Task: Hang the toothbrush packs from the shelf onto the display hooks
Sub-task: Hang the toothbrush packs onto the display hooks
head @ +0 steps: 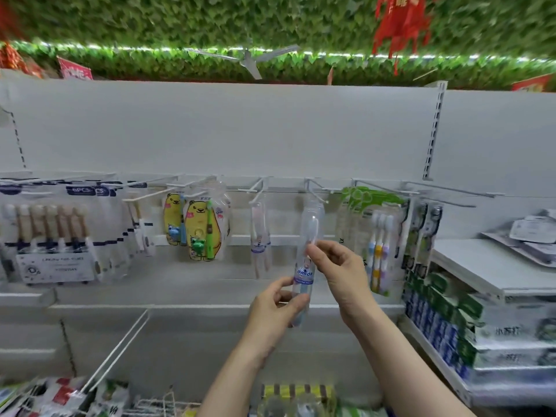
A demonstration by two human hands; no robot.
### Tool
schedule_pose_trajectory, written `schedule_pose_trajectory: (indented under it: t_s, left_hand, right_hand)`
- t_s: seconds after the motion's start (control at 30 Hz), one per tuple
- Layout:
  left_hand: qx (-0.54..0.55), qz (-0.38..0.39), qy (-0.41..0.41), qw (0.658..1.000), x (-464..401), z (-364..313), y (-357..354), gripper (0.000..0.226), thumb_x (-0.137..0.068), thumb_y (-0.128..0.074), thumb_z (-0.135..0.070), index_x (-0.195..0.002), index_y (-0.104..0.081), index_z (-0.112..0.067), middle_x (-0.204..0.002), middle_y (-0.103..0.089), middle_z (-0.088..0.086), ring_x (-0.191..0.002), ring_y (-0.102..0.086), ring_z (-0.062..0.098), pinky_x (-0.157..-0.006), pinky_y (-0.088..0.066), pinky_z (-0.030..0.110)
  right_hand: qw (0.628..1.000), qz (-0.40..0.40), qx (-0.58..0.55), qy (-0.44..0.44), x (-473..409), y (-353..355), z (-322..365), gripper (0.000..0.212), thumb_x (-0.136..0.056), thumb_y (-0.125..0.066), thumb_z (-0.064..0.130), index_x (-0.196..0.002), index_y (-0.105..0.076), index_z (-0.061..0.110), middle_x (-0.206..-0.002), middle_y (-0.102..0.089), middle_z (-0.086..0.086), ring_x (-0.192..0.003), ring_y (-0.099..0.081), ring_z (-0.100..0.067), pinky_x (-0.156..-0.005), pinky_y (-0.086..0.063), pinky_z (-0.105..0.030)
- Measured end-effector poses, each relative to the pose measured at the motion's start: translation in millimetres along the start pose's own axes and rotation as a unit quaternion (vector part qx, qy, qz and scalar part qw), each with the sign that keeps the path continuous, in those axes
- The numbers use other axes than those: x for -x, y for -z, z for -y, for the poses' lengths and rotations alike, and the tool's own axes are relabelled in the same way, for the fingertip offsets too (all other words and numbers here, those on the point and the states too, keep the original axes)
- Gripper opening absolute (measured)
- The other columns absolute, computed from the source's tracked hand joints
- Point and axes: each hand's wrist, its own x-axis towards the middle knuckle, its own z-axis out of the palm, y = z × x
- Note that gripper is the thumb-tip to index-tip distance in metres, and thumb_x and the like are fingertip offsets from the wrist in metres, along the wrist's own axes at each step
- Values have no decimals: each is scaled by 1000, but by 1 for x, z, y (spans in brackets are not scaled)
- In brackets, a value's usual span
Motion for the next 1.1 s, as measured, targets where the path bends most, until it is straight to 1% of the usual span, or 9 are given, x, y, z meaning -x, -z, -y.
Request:
schedule_pose_trajectory:
  t_s: [0.13,0.23,0.33,0.4,0.6,0.67,0.87,1.03,1.1]
  left_hand:
    - [3,19,4,1000,-13,-2,-10,25,-88,-73,-19,-105,-63,-36,-95,-73,4,-93,-69,22,-76,-58,37]
    - [-2,29,6,1000,-23,0,-17,26,-88,-73,-22,-101,-61,-41,-94,-73,1,-92,-70,19,-76,-59,38]
    - [0,34,19,999,-33,5,-20,27,-88,-73,-23,-107,-63,-39,-90,-73,0,-89,-70,20,-72,-60,34]
    - [2,31,24,999,-40,10,-21,29,-87,-74,-22,-111,-65,-35,-89,-73,1,-89,-71,22,-73,-60,37]
    - [-2,27,34,999,-59,23,-26,25,-85,-75,-21,-105,-68,-34,-81,-74,1,-79,-70,18,-75,-59,47]
    - [-8,24,37,999,-69,27,-27,25,-85,-74,-20,-102,-67,-38,-79,-74,-2,-81,-70,18,-77,-58,47]
    - [-6,27,35,999,-90,42,-31,31,-87,-74,-20,-113,-65,-34,-91,-74,-3,-89,-69,17,-83,-59,42]
    - [-9,22,26,999,-89,47,-35,33,-90,-70,-21,-119,-61,-34,-99,-72,-5,-95,-66,6,-84,-52,28]
    - [-16,-6,49,999,-81,58,-42,41,-89,-72,-23,-127,-58,-28,-108,-70,0,-99,-65,10,-87,-50,30]
  right_hand:
    - [1000,-28,1,1,-5,11,1,15,-87,-75,20,-100,-75,13,-98,-76,-11,-86,-67,-10,-80,-54,-24]
    - [999,-41,14,11,-12,17,1,8,-88,-74,17,-96,-76,15,-91,-77,-6,-79,-66,-5,-73,-53,-18]
    - [999,-46,17,8,-18,20,-3,11,-89,-73,18,-98,-76,12,-89,-77,-2,-78,-66,-2,-72,-52,-17]
    - [999,-49,20,2,-21,19,-6,12,-90,-72,17,-99,-77,11,-90,-78,-2,-79,-67,-2,-72,-52,-16]
    - [998,-46,42,-29,-33,19,-13,14,-91,-71,19,-103,-76,13,-94,-78,-1,-87,-70,-6,-73,-51,-14]
    - [997,-45,56,-30,-37,20,-14,13,-92,-71,19,-103,-76,14,-95,-78,0,-89,-71,-6,-73,-51,-13]
    - [995,-43,81,-37,-47,20,-19,15,-92,-71,19,-106,-75,15,-99,-78,0,-94,-71,-8,-78,-53,-17]
    - [992,-38,113,-51,-49,27,-22,24,-94,-70,22,-115,-71,11,-101,-76,3,-86,-68,6,-72,-49,-11]
    - [987,-26,140,-70,-43,37,-24,28,-94,-69,25,-120,-69,13,-106,-74,6,-90,-67,5,-71,-49,-10]
